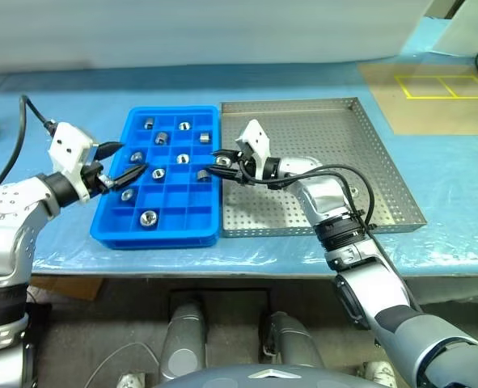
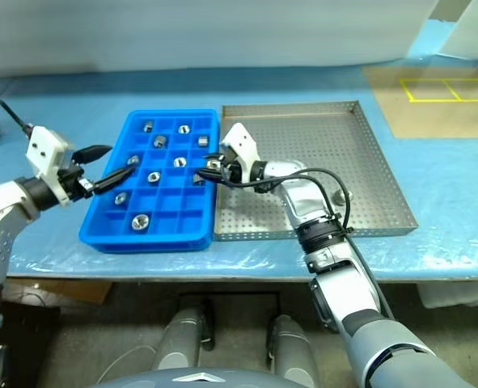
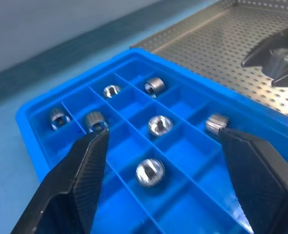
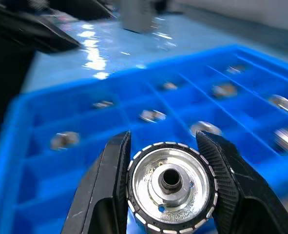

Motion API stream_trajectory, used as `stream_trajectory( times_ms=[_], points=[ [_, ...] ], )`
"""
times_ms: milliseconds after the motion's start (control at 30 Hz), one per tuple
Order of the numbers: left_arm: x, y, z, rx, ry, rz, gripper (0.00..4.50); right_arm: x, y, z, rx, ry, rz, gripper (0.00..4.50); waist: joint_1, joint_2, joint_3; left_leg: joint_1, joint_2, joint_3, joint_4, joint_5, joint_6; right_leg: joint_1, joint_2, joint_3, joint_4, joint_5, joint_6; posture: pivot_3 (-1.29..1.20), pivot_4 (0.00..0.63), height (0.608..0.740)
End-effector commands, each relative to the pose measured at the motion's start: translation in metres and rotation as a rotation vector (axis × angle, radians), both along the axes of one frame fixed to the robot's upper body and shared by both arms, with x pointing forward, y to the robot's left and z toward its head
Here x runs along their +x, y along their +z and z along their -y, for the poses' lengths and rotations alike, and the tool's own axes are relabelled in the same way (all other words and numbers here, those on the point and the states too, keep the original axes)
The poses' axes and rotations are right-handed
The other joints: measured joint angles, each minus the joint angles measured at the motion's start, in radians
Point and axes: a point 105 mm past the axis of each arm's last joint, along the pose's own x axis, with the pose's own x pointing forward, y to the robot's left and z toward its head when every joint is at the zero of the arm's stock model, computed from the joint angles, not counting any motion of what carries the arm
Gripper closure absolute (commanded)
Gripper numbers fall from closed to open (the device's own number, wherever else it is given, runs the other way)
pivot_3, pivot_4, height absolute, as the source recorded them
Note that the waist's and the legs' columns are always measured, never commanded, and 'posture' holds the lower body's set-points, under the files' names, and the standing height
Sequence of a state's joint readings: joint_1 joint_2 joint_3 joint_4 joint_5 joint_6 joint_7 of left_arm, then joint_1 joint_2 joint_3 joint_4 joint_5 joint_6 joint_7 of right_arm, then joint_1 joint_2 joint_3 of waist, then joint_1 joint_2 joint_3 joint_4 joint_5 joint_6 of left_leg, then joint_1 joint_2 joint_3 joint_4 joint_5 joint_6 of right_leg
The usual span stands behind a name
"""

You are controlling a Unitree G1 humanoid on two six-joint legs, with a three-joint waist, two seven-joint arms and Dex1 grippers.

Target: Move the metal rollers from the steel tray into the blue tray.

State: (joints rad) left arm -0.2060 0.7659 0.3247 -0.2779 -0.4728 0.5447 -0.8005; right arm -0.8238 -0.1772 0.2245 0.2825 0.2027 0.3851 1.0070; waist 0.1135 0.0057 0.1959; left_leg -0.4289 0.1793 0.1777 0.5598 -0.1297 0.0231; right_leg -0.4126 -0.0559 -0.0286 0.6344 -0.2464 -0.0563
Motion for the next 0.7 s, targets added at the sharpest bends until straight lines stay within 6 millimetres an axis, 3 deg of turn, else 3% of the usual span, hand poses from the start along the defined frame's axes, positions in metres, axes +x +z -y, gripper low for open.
stream_trajectory(
  times_ms=[33, 200, 400, 700],
  points=[
    [-0.024, 0.007, 0.008, 0.001, -0.051, -0.012, 0.70, -0.032, 0.013, -0.010, -0.015, 0.203, 0.022, 2.82, 0.016, 0.000, 0.000, 0.000, 0.000, 0.000, 0.000, 0.000, 0.000, 0.000, 0.000, 0.000, 0.000, 0.000, 0.000, 0.22, 0.150, 0.740],
    [-0.043, -0.002, 0.015, -0.024, -0.067, -0.069, 0.70, -0.037, 0.014, -0.023, -0.028, 0.252, 0.016, 2.82, 0.039, 0.000, 0.000, 0.004, 0.000, 0.000, 0.000, 0.001, -0.002, 0.001, -0.001, 0.001, 0.003, -0.002, 0.003, 0.28, 0.150, 0.740],
    [-0.067, -0.019, 0.037, -0.047, -0.152, -0.169, 0.70, -0.039, -0.005, -0.028, -0.066, 0.252, -0.009, 2.82, 0.047, -0.001, 0.000, 0.010, -0.002, 0.000, -0.009, 0.003, -0.005, 0.001, -0.001, 0.003, 0.004, -0.005, 0.008, 0.30, 0.150, 0.740],
    [-0.058, -0.018, 0.035, -0.055, -0.122, -0.167, 0.70, -0.039, -0.033, -0.022, -0.151, 0.214, -0.058, 2.82, 0.062, -0.001, 0.000, 0.010, -0.003, 0.000, -0.014, 0.005, -0.008, 0.000, 0.000, 0.003, 0.001, -0.004, 0.003, 0.28, 0.150, 0.740]
  ],
)
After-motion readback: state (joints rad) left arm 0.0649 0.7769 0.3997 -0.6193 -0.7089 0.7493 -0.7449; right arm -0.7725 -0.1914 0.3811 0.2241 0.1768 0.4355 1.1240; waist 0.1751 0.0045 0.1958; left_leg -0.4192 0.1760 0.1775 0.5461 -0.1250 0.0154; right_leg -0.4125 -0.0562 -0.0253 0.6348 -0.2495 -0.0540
